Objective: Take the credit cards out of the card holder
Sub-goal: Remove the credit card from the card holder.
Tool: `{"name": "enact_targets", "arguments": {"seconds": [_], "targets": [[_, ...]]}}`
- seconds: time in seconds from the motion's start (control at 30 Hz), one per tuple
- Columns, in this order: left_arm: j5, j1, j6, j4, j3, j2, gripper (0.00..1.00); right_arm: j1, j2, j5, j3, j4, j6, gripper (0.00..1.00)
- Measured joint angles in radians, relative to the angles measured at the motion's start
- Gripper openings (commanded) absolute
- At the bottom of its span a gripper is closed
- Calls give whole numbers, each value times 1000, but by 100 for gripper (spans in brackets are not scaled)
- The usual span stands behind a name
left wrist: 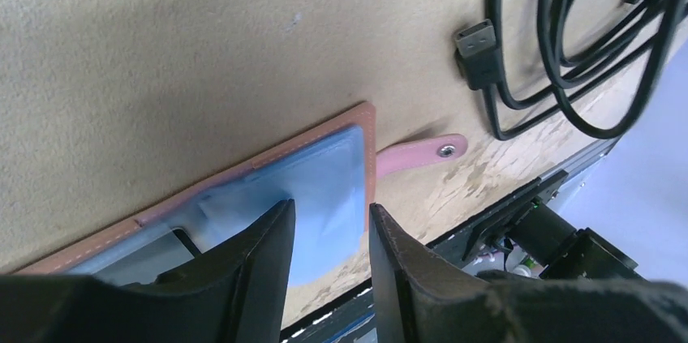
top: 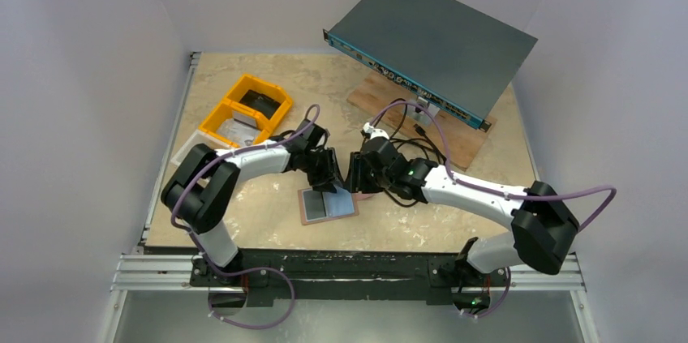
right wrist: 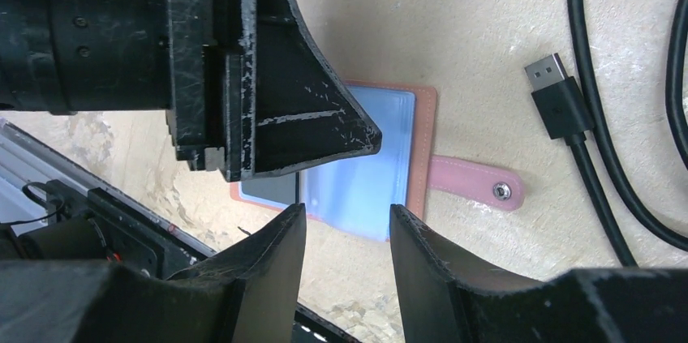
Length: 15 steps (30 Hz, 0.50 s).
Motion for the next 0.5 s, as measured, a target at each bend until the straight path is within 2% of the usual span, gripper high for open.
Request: {"name": "enact_targets", "arguments": {"seconds": [0.23,0.5], "targets": [[-7,-1,8,-29,6,2,43,2,21,-8,0,0,1,42],[-122,47,49,-187,15,-165,44,46,138,-41,53,17,-5,42]]}}
